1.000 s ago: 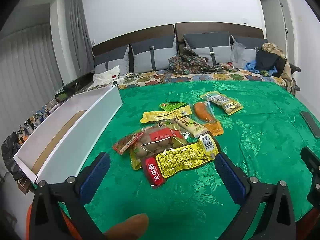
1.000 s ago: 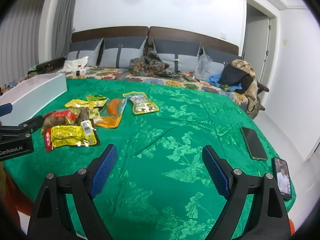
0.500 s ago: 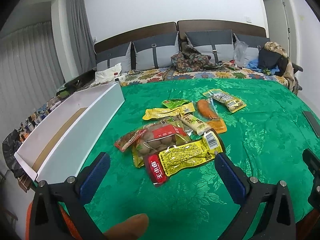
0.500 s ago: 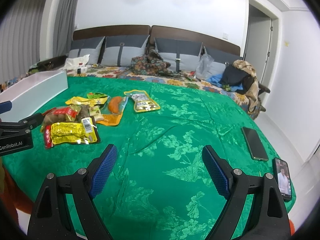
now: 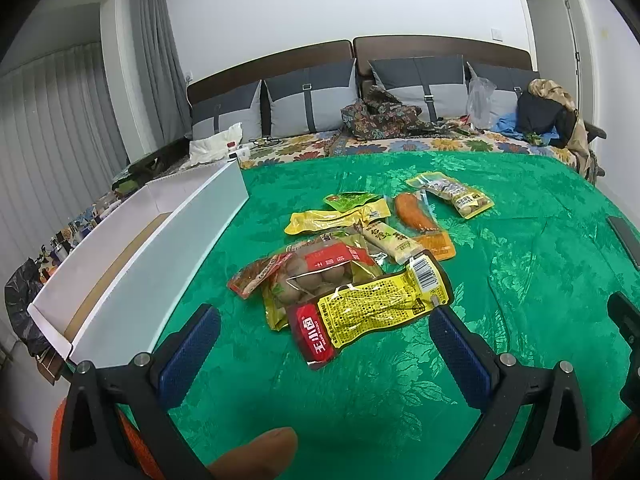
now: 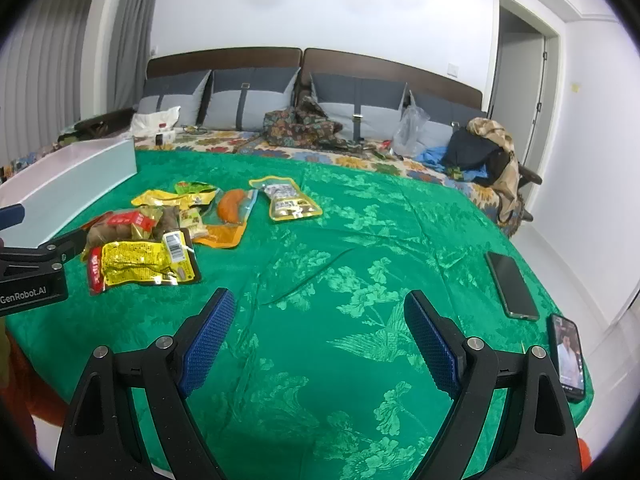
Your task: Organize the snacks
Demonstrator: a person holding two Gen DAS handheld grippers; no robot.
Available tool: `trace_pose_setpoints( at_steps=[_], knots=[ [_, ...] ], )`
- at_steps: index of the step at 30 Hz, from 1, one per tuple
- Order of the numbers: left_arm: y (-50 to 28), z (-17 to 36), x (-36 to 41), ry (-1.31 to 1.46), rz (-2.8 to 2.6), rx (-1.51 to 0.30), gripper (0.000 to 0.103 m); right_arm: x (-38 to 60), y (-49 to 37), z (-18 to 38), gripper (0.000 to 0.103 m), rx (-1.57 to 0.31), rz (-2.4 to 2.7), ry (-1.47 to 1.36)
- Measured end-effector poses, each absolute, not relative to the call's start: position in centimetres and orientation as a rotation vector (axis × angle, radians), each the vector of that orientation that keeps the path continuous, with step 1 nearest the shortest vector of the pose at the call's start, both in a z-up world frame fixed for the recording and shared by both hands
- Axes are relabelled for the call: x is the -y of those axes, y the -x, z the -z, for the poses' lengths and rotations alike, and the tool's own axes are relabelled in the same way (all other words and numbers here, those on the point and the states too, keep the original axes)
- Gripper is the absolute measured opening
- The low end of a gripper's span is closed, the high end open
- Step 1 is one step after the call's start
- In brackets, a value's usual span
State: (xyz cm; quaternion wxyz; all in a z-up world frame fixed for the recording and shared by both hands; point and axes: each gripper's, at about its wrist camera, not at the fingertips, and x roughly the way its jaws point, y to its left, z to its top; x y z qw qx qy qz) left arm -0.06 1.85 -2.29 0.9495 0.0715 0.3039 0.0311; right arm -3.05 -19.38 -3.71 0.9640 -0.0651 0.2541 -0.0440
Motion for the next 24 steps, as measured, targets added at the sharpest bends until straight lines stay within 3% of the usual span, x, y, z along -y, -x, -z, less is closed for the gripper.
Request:
trace_pose_setpoints(
  at_steps=[24],
  knots=[
    [-0.41, 3.13, -2.05, -0.152, -0.069, -0.641, 0.103, 19.51, 2.50, 4.17, 0.089, -0.540, 0.084, 0.126]
  ],
)
